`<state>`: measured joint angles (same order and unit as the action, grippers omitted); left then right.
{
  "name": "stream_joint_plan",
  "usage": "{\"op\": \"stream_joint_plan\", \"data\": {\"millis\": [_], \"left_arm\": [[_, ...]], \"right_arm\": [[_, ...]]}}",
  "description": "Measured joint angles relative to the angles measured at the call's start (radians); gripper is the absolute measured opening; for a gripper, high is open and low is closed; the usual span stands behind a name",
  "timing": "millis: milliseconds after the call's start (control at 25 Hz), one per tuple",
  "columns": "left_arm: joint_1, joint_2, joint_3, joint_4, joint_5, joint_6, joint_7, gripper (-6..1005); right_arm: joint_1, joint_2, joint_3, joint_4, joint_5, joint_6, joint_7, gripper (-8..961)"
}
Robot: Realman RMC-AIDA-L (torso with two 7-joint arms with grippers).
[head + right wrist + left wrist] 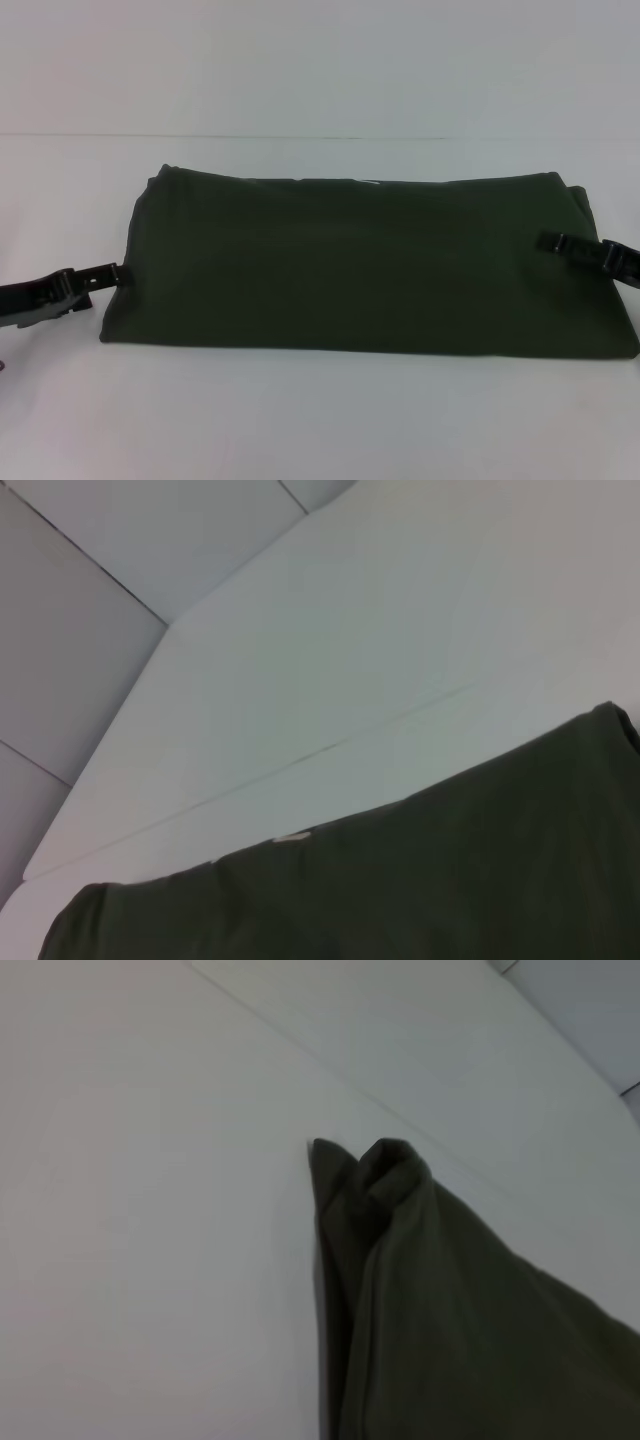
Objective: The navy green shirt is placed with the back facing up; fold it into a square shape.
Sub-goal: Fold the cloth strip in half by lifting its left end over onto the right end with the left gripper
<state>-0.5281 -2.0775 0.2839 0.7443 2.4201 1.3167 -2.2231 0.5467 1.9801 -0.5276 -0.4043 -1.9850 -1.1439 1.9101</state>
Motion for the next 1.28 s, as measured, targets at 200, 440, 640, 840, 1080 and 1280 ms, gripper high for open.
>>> {"op": "stream_joint_plan", "data": {"millis": [200, 440, 640, 840, 1080, 1280], "left_arm": [[-0.001, -0.005, 0.039, -0.001, 0.011, -0.029, 0.007, 922], [0.003, -0.013, 0.078, -0.001, 0.014, -0.078, 0.016, 923], [0.0, -0.014, 0.086, -0.022, 0.015, -0.099, 0.036, 922], [-0.004, -0.013, 0.085, -0.044, 0.012, -0.103, 0.04, 922], [-0.006, -0.013, 0.112, -0.049, 0.012, -0.079, 0.039, 920], [-0.006, -0.015, 0.12, -0.047, 0.016, -0.047, 0.037, 917]], "right_arm": [[-0.001, 0.0, -0.023, 0.0, 0.0, -0.003, 0.001, 935], [0.001, 0.004, -0.033, 0.0, 0.0, -0.002, -0.002, 934], [0.003, 0.006, -0.049, 0.0, 0.0, -0.002, 0.0, 933], [0.002, 0.009, -0.053, -0.002, 0.0, -0.002, 0.001, 932], [-0.001, 0.009, -0.056, -0.004, 0.0, -0.004, 0.002, 931], [-0.002, 0.009, -0.057, -0.004, 0.0, -0.006, 0.003, 930]]}}
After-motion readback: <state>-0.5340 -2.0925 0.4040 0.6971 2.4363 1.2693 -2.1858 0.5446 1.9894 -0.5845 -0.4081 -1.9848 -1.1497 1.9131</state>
